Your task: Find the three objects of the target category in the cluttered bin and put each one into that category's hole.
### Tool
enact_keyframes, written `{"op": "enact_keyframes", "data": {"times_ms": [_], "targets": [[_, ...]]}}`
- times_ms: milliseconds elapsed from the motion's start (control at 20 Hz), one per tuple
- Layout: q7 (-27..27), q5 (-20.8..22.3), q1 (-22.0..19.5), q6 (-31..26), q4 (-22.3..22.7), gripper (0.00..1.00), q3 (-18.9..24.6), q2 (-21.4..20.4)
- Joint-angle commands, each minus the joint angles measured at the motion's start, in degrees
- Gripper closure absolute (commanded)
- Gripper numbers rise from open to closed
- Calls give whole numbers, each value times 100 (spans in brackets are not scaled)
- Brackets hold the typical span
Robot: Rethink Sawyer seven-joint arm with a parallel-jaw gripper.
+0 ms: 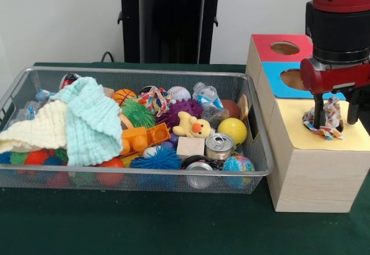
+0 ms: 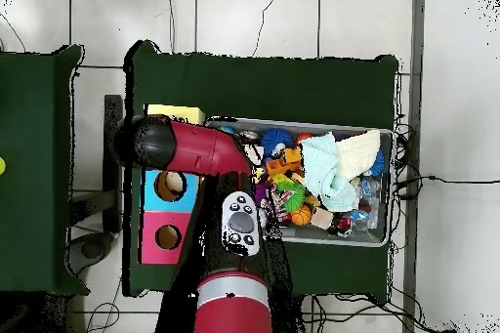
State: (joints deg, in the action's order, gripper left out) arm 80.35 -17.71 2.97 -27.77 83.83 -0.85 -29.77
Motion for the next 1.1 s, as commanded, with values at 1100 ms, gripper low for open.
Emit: {"op": "enact_keyframes", "data": {"times_ms": [1100], "targets": [[1581,-350,-129,-1185,847,0,-77,-622]]}}
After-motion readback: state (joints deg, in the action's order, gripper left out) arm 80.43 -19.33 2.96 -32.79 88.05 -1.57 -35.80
